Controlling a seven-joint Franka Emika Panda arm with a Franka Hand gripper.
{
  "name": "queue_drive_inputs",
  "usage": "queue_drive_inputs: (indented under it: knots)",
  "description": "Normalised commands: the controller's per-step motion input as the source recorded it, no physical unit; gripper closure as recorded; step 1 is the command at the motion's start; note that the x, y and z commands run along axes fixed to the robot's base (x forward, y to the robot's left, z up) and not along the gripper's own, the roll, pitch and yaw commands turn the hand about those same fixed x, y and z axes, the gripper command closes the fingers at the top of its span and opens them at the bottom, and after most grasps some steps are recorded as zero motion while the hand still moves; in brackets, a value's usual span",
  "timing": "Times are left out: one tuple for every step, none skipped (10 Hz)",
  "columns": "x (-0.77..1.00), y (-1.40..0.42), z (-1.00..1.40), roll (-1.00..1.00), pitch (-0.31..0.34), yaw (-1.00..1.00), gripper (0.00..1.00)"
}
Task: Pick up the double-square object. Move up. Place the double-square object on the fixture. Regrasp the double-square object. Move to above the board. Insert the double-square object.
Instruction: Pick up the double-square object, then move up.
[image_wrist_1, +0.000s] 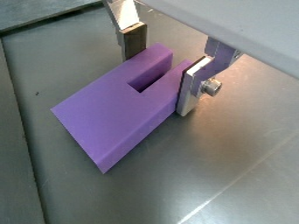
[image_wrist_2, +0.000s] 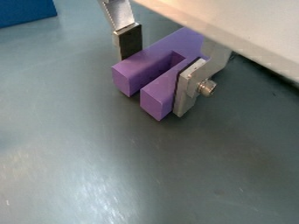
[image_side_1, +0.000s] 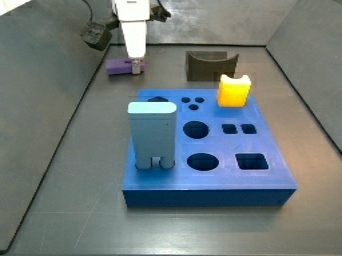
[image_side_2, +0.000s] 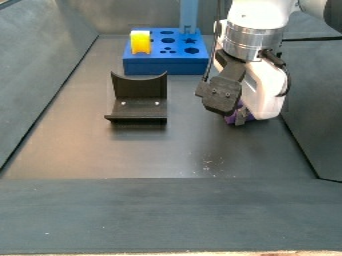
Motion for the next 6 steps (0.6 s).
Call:
queue_drive_inputs:
  knots:
    - [0.0, 0.0, 0.0, 0.0, 0.0, 0.0, 1.0]
    - [0.0, 0.0, 1.0, 0.0, 0.0, 0.0, 1.0]
    - [0.0, 0.0, 1.0, 0.0, 0.015, 0.02, 1.0]
    - [-0.01, 0.0, 1.0, -0.01, 0.038, 0.02, 1.0]
    - [0.0, -0.01, 0.93, -0.02, 0.072, 0.02, 1.0]
    - [0.0, -0.01, 0.76, -0.03, 0.081, 0.02, 1.0]
